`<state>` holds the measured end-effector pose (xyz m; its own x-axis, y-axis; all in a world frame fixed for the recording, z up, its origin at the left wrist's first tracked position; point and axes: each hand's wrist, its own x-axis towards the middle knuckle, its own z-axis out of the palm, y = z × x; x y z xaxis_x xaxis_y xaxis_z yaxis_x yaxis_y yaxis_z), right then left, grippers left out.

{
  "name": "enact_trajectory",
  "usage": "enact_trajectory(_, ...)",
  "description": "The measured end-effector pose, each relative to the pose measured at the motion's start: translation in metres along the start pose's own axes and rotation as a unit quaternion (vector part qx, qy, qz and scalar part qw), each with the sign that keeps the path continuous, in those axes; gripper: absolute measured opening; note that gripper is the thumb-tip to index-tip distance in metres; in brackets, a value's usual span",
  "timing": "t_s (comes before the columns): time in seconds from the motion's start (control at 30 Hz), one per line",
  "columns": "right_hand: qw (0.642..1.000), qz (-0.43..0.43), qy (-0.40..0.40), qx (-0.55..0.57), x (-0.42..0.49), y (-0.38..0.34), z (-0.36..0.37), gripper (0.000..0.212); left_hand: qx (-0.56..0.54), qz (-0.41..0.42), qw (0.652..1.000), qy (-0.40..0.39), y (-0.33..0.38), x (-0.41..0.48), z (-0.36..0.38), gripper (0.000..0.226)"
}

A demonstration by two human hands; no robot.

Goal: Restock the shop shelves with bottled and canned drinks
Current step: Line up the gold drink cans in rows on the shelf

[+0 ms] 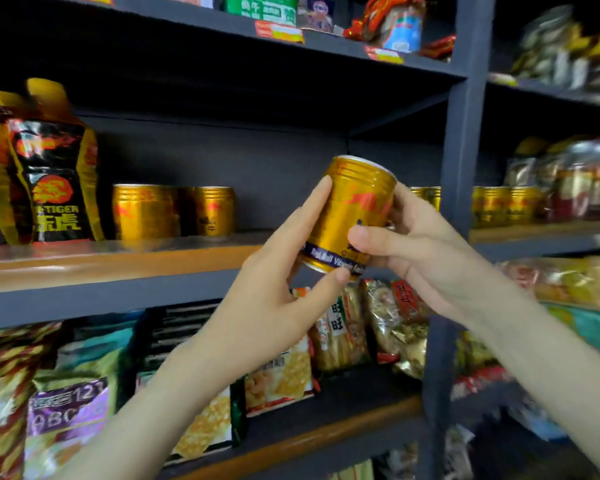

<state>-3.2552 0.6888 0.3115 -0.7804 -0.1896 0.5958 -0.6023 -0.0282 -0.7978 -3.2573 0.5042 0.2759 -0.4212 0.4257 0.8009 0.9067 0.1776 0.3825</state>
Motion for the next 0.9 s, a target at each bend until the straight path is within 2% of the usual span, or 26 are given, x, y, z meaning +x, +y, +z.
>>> enact_trajectory(0.13,1.000,-0.007,0.020,-0.014,-0.031,-0.005,-0.051,0.058,0.023,0.023,0.999,-0.034,0.012,0.016,0.050,0.073)
enact_trajectory(0.33,0.998,0.017,0.057,0.000,-0.073,-0.005,-0.143,0.054,0.050,0.055,0.996,-0.047,0.028,0.047,0.142,0.072)
enact_trajectory(0.4,0.997,0.030,0.063,-0.017,-0.099,-0.014,-0.214,0.058,0.059,0.082,0.994,-0.048,0.044,0.079,0.218,0.073)
enact_trajectory(0.5,0.991,0.062,0.111,-0.035,-0.112,-0.011,-0.264,0.076,0.091,0.107,0.987,-0.075,0.048,0.104,0.273,0.079)
enact_trajectory(0.6,0.984,0.081,0.150,-0.045,-0.125,-0.006,-0.340,0.079,0.103,0.100,0.986,-0.089,0.051,0.144,0.341,0.079)
enact_trajectory(0.7,0.975,0.092,0.197,-0.045,-0.127,0.004,-0.392,0.079,0.174,0.116,0.971,-0.112,0.042,0.179,0.381,0.071)
enact_trajectory(0.83,0.964,0.081,0.243,-0.068,-0.107,0.022,-0.443,0.084,0.234,0.126,0.960,-0.085,0.021,0.226,0.410,0.072)
enact_trajectory(0.9,0.960,0.064,0.257,-0.095,-0.089,0.027,-0.462,0.084,0.276,0.124,0.952,-0.044,0.004,0.246,0.417,0.066)
